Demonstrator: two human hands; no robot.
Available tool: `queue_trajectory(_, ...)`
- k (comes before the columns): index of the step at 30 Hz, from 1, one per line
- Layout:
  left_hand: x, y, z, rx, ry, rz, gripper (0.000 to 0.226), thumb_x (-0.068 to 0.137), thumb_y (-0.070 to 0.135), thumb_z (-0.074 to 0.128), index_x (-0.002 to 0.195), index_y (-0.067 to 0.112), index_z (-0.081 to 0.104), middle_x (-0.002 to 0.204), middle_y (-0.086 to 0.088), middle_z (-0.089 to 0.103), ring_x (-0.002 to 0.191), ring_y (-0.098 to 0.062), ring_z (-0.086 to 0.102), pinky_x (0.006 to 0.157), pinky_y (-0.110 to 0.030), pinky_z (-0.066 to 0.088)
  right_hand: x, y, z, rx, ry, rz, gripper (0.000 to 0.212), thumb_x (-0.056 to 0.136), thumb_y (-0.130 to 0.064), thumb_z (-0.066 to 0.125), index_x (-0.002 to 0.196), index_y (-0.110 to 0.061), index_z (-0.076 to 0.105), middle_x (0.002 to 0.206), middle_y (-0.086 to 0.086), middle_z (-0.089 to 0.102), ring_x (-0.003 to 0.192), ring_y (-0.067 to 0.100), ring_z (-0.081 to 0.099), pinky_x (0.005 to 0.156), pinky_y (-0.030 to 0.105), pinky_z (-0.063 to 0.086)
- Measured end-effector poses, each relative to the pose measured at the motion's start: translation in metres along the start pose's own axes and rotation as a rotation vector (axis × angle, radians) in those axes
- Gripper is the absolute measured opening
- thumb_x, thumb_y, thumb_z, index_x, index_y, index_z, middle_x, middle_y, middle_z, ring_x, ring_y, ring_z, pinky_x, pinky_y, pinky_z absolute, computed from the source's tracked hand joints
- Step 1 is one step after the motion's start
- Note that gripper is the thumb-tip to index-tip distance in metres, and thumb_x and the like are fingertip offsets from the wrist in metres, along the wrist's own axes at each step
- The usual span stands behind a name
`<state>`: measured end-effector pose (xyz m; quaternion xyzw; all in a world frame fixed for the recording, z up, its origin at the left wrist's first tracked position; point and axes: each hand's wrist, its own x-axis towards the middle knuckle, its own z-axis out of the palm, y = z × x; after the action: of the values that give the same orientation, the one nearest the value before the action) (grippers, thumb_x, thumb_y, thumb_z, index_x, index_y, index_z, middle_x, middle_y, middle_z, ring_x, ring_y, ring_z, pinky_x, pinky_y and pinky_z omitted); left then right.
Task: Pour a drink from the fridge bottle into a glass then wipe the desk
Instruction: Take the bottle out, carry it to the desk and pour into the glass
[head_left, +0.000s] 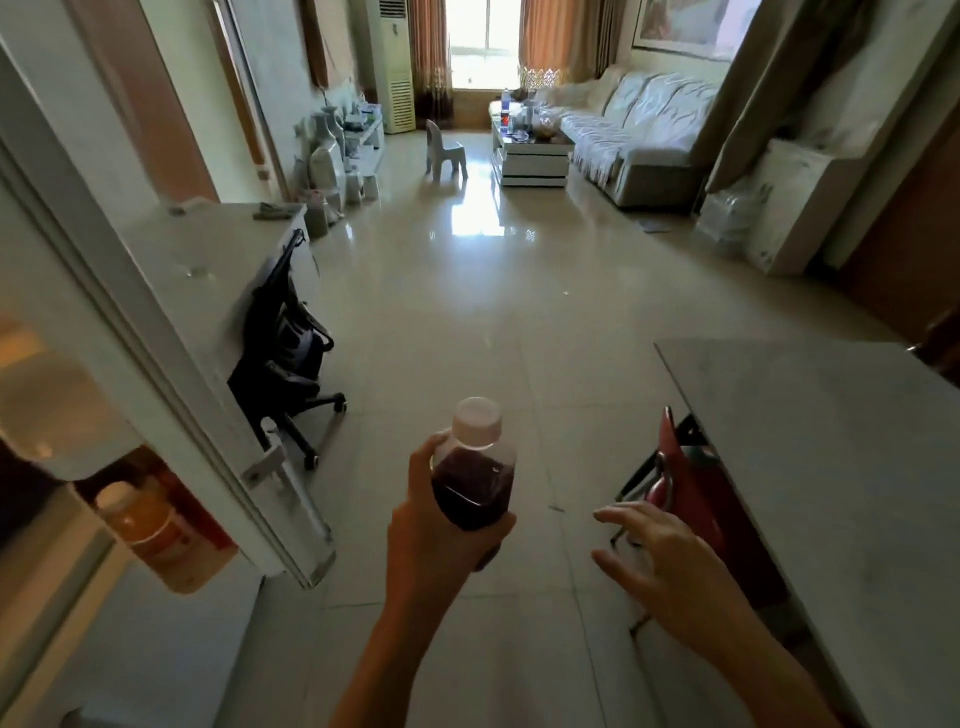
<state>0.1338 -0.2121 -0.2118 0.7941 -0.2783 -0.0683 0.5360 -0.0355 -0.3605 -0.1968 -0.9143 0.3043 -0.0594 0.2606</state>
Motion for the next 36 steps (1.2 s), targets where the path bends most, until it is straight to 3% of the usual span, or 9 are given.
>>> queue_trajectory(4,0.036,0.004,0.022,0.047,0.047,-0.014,0.099,0.049,0.031,0.09,0.13,0.037,0.033,0.12,0.005,0.06,0.098,-0.009,0.056,0.076,-0.02,0.043,0.055,0.02,-0.011,-0.014,-0.05,-0.061,0.04,0.085,-0.047,0.057,0.123,-0.035,0.053,0.128,-0.016,0.051,0.118,0.005,0.047,0.101,0.034,0.041)
queue_trajectory(9,0.107,-0.007,0.05,0.065,0.097,-0.038,0.098,0.049,0.03,0.09,0.129,0.037,0.035,0.112,0.014,0.056,0.097,-0.009,0.056,0.071,-0.013,0.04,0.142,0.035,-0.018,-0.039,-0.12,-0.123,0.042,0.086,-0.051,0.052,0.125,-0.036,0.05,0.132,-0.014,0.05,0.12,0.006,0.046,0.102,0.035,0.041)
queue_trajectory(14,0.202,-0.012,0.091,0.025,0.106,-0.013,0.097,0.051,0.024,0.09,0.131,0.03,0.036,0.114,0.013,0.049,0.104,-0.01,0.05,0.086,-0.029,0.043,0.239,0.047,-0.038,-0.087,-0.14,-0.142,0.043,0.088,-0.052,0.048,0.128,-0.036,0.046,0.136,-0.014,0.047,0.122,0.006,0.044,0.103,0.032,0.039)
queue_trajectory(19,0.293,-0.012,0.124,0.013,0.049,0.002,0.1,0.052,0.028,0.089,0.132,0.036,0.03,0.115,0.016,0.046,0.101,-0.006,0.05,0.074,-0.011,0.038,0.327,0.052,-0.062,-0.084,-0.109,-0.151,0.041,0.089,-0.047,0.05,0.128,-0.034,0.047,0.135,-0.013,0.047,0.121,0.008,0.044,0.1,0.03,0.038)
queue_trajectory(25,0.378,-0.029,0.136,0.023,0.097,-0.049,0.099,0.05,0.033,0.089,0.128,0.044,0.028,0.112,0.016,0.049,0.099,-0.006,0.052,0.077,-0.02,0.043,0.432,0.058,-0.065,-0.012,-0.099,-0.159,0.042,0.085,-0.05,0.053,0.124,-0.036,0.049,0.13,-0.015,0.052,0.116,0.009,0.05,0.096,0.037,0.045)
queue_trajectory(30,0.459,-0.059,0.138,0.055,0.201,-0.115,0.094,0.048,0.033,0.089,0.123,0.042,0.034,0.115,0.012,0.058,0.101,-0.011,0.061,0.084,-0.032,0.053,0.555,0.035,-0.053,-0.006,-0.121,-0.31,0.043,0.085,-0.047,0.057,0.126,-0.034,0.051,0.131,-0.013,0.051,0.117,0.011,0.051,0.094,0.033,0.045)
queue_trajectory(33,0.515,-0.071,0.136,0.102,0.27,-0.148,0.094,0.05,0.034,0.089,0.125,0.042,0.033,0.113,0.017,0.054,0.101,-0.007,0.057,0.081,-0.024,0.047,0.634,0.014,-0.044,-0.055,-0.17,-0.442,0.046,0.085,-0.051,0.053,0.128,-0.035,0.048,0.134,-0.012,0.049,0.119,0.011,0.049,0.094,0.033,0.045)
queue_trajectory(36,0.57,-0.078,0.127,0.141,0.352,-0.205,0.094,0.052,0.033,0.088,0.123,0.046,0.028,0.11,0.024,0.047,0.101,-0.001,0.049,0.074,-0.005,0.034,0.709,-0.012,-0.04,-0.119,-0.201,-0.576,0.047,0.086,-0.053,0.049,0.129,-0.035,0.046,0.135,-0.011,0.048,0.121,0.011,0.047,0.096,0.032,0.043)
